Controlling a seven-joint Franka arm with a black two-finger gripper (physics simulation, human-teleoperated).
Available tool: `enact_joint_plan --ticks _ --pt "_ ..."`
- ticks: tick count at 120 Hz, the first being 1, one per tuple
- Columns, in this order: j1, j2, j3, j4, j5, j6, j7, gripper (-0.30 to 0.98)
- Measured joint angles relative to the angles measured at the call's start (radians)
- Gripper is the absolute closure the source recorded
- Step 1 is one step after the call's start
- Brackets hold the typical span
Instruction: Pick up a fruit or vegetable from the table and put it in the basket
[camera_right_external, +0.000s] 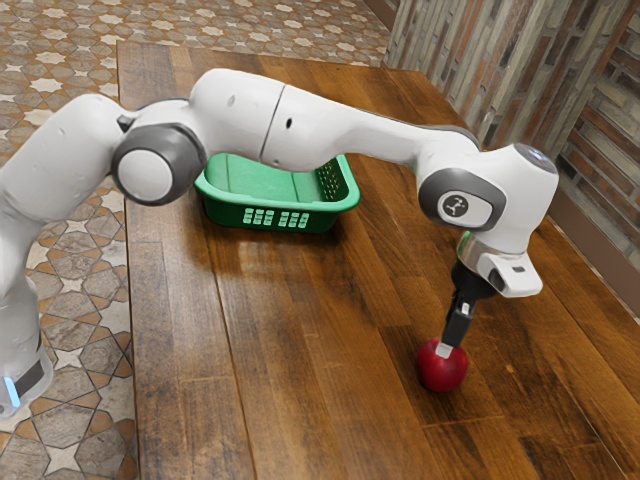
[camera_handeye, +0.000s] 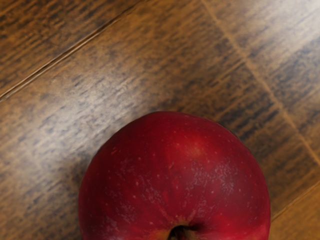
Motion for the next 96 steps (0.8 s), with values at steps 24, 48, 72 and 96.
enact_joint_plan --ticks 24,48,72,96 --pt "-0.002 0.023 0.000 0.000 -0.003 0.006 -0.003 0.00" --pt "-0.002 0.040 0.000 0.000 -0.006 0.022 -0.006 0.00" --pt "-0.002 0.051 0.000 0.000 -0.008 0.051 -0.008 0.00" --pt "-0.002 0.056 0.000 0.000 -0.009 0.062 -0.010 0.00"
